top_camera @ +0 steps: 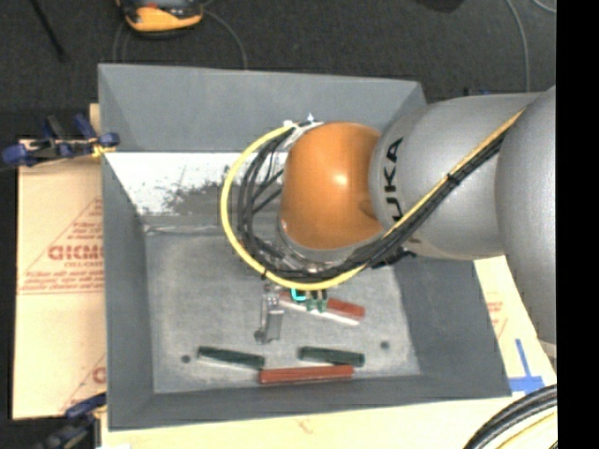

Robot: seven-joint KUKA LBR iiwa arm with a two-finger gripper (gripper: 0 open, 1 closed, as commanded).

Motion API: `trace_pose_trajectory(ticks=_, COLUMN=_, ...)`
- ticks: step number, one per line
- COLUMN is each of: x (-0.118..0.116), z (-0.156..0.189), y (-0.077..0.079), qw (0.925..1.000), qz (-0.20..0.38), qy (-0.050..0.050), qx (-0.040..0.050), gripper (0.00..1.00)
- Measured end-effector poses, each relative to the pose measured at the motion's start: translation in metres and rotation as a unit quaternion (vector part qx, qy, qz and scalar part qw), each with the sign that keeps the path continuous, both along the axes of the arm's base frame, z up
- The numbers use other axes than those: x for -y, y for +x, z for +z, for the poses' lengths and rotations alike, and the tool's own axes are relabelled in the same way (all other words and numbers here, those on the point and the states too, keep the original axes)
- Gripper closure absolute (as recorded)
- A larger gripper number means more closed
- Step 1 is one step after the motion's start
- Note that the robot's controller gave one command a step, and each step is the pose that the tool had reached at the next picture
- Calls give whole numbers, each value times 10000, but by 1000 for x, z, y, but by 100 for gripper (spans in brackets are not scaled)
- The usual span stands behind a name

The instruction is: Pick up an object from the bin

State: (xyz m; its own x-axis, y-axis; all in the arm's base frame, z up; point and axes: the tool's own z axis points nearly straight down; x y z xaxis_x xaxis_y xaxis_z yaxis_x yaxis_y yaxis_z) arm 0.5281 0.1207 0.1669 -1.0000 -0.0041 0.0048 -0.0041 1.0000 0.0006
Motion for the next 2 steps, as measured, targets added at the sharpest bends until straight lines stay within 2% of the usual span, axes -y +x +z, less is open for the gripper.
trace_pose_trajectory(ticks=1, x=0, z=4, y=2, qw=10000, qz=-16, qy=5, qx=38, gripper=0)
trace_pose_trajectory(ticks=2, x=2, z=-12, y=-9, qw=9994, qz=322, qy=3, qx=78, gripper=0)
